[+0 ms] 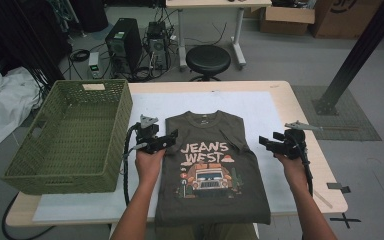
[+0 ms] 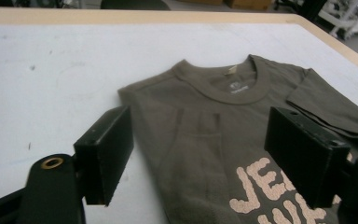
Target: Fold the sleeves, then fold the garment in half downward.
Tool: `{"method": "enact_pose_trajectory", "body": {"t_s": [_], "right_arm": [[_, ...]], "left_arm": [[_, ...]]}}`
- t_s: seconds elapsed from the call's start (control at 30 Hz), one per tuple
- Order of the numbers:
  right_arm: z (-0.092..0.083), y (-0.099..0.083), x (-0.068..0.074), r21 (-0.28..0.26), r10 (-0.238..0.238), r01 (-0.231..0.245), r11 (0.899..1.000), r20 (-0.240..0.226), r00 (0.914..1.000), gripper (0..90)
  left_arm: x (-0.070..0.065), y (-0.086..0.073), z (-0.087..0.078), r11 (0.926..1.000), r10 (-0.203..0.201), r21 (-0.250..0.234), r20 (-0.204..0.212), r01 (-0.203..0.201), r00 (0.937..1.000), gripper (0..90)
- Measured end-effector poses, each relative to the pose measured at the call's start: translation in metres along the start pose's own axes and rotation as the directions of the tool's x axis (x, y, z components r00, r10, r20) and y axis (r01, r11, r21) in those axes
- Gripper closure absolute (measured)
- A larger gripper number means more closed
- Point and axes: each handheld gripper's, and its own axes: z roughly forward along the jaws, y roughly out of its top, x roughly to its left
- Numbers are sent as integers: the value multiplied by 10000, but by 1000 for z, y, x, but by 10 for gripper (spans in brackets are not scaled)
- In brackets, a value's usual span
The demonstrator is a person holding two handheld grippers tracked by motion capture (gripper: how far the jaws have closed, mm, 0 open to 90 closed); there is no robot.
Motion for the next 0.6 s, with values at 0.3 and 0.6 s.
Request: {"method": "enact_pose_trajectory", "body": {"t_s": [0.3,0.6], "right_arm": [[-3,10,-5,-366,-429,444,9983,401,9983,179],[-5,8,0,-259,-597,603,9978,225,9980,180]], "left_arm": [[-2,7,2,9992,-280,-296,-480,266,9985,163],[-2,6,7,10000,-35,-46,-656,32,9978,158]]}}
